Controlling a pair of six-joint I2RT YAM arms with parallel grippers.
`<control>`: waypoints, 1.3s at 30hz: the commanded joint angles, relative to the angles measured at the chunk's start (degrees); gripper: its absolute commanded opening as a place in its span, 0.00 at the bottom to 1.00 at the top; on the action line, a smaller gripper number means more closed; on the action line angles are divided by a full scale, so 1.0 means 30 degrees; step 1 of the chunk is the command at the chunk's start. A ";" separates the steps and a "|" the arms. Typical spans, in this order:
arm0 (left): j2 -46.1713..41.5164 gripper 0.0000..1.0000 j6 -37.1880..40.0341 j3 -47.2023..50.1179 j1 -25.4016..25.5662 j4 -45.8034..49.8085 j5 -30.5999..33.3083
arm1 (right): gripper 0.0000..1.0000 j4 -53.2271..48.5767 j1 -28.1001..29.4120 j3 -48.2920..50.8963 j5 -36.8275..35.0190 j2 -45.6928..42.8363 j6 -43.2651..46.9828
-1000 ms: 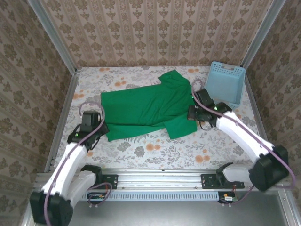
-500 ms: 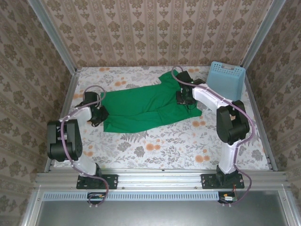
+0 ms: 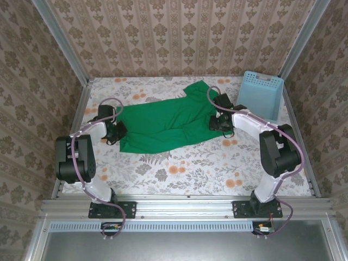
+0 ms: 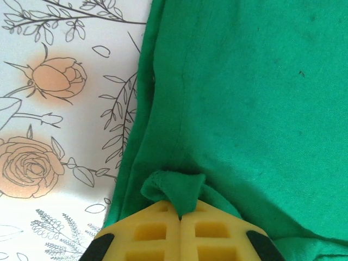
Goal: Fold the inside-out t-shirt
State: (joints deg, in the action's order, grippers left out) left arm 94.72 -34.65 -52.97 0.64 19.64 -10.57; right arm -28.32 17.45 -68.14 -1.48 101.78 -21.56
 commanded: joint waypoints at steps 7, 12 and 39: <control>-0.0905 0.00 0.0674 -0.0613 -0.0020 0.0276 -0.1875 | 0.10 -0.0314 0.0096 -0.0380 -0.0461 0.1356 -0.0015; -0.3066 0.00 0.1084 -0.0352 0.0104 0.1313 -0.1605 | 0.00 -0.0698 0.0098 0.1364 -0.0869 -0.2195 -0.0419; 0.0603 0.42 0.3073 -0.3739 -0.0102 0.2728 -0.0508 | 0.00 -0.1578 -0.1267 0.5718 0.0493 -1.1076 -0.2573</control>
State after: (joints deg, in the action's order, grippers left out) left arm 99.02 -27.62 -64.42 -0.03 26.04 -13.69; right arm -33.21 14.09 -49.56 -0.75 68.20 -28.77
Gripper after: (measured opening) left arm 0.398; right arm 0.064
